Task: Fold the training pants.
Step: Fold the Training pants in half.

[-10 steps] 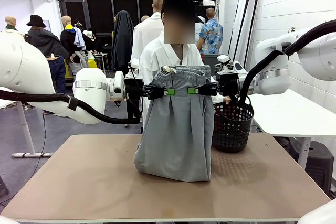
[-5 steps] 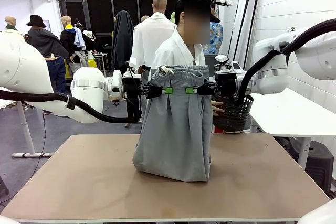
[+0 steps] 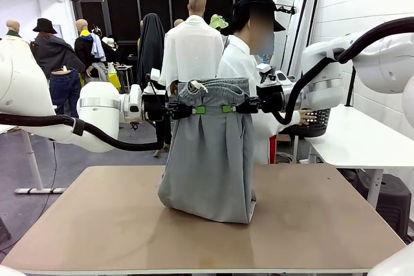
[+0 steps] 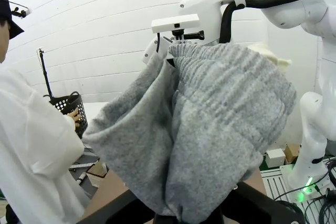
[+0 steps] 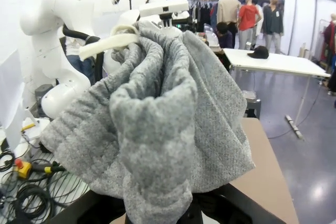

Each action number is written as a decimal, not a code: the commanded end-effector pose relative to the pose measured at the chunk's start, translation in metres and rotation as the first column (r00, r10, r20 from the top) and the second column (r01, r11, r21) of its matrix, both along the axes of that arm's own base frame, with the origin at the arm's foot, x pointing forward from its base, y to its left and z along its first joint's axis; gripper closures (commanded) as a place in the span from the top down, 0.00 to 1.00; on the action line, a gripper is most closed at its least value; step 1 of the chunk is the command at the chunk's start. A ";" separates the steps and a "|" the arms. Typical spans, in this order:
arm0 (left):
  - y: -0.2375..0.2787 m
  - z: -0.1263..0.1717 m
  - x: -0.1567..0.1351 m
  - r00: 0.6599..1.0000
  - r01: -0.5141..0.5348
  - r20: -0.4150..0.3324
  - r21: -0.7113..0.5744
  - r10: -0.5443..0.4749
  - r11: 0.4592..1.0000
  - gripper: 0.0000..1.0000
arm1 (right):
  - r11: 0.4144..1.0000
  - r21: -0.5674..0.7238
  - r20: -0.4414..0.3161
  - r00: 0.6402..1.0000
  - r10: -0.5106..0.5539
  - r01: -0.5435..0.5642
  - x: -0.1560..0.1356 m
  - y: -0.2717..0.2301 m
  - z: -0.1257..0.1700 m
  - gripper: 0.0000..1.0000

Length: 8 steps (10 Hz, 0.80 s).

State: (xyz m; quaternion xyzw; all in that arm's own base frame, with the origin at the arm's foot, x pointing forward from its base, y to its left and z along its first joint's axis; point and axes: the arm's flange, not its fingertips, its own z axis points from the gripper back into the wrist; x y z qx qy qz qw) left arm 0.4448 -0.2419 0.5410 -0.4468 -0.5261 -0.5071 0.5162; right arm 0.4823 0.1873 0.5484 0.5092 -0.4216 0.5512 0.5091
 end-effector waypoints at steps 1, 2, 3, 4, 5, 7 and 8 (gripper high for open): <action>0.000 0.013 0.014 1.000 0.014 -0.018 0.002 -0.014 1.000 0.00 | 0.999 -0.046 -0.018 1.000 0.026 -0.027 0.027 -0.003 0.017 0.00; -0.006 0.018 0.023 1.000 0.009 -0.015 -0.005 -0.009 1.000 0.00 | 0.998 -0.056 -0.013 0.999 0.030 -0.031 0.037 -0.003 0.025 0.00; -0.012 0.024 0.032 1.000 0.001 -0.014 -0.007 -0.001 1.000 0.00 | 0.997 -0.067 -0.014 0.999 0.039 -0.040 0.047 -0.003 0.034 0.00; -0.016 0.034 0.046 1.000 -0.028 -0.006 -0.001 0.028 1.000 0.00 | 0.996 -0.079 -0.002 0.999 0.036 -0.036 0.061 -0.002 0.041 0.00; -0.020 0.045 0.057 0.998 -0.066 0.005 -0.004 0.066 0.998 0.00 | 0.996 -0.084 0.011 1.000 0.027 -0.026 0.070 -0.002 0.048 0.00; -0.028 0.067 0.076 0.993 -0.111 0.036 0.003 0.111 0.994 0.00 | 0.997 -0.079 0.021 1.000 0.020 -0.018 0.083 -0.004 0.060 0.00; -0.027 0.076 0.079 0.991 -0.130 0.034 0.000 0.130 0.992 0.00 | 0.997 -0.070 0.022 1.000 0.010 -0.008 0.085 -0.005 0.065 0.00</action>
